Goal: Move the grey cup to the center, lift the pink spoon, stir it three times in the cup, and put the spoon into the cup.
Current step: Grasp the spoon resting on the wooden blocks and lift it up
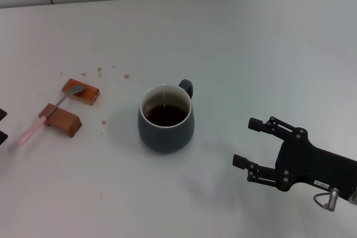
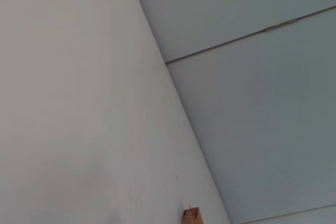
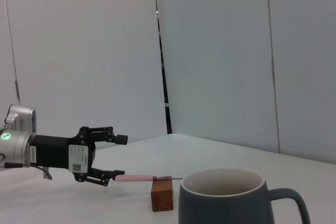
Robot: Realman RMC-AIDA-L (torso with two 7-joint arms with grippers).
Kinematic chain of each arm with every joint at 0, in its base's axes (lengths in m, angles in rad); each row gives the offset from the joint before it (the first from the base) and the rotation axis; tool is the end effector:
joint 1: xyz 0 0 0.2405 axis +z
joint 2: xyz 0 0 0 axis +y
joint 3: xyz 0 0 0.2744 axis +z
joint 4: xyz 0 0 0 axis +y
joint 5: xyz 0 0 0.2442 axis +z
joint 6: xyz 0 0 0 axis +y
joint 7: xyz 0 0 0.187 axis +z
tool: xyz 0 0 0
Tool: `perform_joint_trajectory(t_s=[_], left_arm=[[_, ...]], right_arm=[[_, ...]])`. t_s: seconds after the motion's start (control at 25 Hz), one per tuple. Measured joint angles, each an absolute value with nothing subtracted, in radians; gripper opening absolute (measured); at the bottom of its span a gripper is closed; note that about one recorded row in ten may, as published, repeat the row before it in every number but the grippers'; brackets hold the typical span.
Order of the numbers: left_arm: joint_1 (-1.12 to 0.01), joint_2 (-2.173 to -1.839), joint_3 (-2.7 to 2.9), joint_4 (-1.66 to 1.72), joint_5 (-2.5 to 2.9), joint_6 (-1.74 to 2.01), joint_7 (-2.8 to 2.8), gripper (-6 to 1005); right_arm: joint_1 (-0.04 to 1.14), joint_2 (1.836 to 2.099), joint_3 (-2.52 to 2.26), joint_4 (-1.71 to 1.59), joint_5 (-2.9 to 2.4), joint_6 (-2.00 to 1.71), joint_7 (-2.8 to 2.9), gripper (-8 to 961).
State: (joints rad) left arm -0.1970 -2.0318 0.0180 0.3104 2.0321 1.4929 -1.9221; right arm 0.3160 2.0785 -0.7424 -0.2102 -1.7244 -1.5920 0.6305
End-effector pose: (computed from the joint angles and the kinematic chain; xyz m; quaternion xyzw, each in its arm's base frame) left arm -0.4457 0.2592 -0.0051 -0.5123 -0.6855 -0.4662 0.2243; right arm 0.3309 0.2672 -0.1049 -0.9090 0.1335 0.3316 0.2142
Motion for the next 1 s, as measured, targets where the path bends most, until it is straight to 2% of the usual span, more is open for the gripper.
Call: perform_joint_trajectory(t_s=[1.0], left_arm=[[-0.199, -2.053, 0.029, 0.304, 2.056, 1.469, -1.935, 862]], right_arm=[[0.316, 2.078, -0.742, -0.218, -1.724, -1.593, 0.63, 840]])
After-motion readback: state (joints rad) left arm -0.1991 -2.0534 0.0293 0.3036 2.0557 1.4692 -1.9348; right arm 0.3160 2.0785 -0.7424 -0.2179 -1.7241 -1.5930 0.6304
